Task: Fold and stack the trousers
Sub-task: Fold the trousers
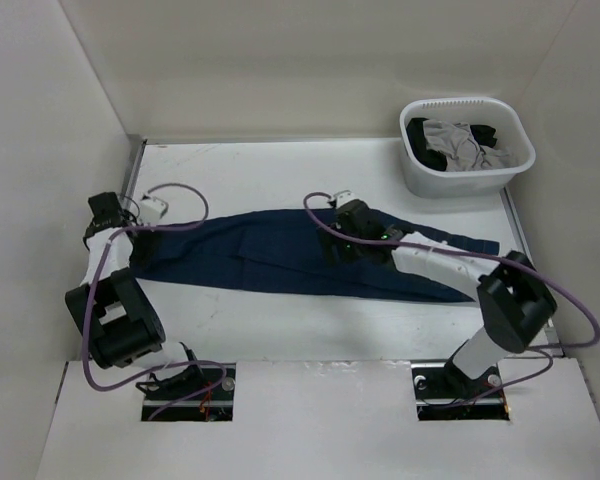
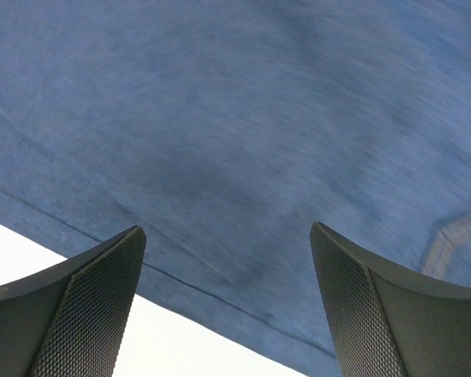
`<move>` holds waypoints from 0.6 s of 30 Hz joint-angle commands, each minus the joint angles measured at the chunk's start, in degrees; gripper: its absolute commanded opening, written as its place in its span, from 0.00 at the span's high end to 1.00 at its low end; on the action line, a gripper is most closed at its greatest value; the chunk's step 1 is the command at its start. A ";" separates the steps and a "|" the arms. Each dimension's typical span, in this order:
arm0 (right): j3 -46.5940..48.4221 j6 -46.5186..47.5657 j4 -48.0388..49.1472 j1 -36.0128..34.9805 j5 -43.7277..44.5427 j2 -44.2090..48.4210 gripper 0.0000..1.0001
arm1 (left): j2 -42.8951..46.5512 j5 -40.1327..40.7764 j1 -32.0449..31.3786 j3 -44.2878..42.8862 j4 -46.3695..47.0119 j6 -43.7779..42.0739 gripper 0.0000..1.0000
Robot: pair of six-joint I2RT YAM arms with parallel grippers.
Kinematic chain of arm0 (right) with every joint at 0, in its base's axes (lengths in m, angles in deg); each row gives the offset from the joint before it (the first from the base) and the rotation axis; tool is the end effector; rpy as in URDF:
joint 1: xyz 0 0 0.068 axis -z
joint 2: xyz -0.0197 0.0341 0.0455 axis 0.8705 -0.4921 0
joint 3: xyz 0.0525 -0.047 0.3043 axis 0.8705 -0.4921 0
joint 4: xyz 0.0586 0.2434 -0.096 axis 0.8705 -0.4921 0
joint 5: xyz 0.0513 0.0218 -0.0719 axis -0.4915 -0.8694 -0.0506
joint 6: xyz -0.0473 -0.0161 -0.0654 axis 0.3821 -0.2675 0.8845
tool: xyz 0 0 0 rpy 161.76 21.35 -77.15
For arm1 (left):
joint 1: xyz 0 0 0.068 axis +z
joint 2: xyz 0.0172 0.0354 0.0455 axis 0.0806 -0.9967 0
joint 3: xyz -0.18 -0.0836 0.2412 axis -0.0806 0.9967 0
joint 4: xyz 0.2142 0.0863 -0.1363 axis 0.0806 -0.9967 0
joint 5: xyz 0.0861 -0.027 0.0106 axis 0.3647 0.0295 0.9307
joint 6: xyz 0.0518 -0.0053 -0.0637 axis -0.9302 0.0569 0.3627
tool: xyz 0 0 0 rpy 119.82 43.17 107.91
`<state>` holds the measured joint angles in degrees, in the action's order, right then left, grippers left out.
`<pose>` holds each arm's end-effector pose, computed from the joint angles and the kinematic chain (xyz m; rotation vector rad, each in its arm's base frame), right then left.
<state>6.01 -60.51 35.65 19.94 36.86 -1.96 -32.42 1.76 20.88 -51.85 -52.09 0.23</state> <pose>0.2810 0.2256 0.2328 -0.4491 2.3589 0.2689 0.3014 0.1357 0.2440 0.4839 2.5037 0.3740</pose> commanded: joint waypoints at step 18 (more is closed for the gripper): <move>11.83 13.40 -5.22 -9.04 7.33 -17.66 0.34 | -4.44 1.23 -3.74 5.83 2.96 -13.66 0.58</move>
<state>15.56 -47.41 30.09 10.63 41.97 -18.70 -36.84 2.66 18.01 -46.08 -52.14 -13.45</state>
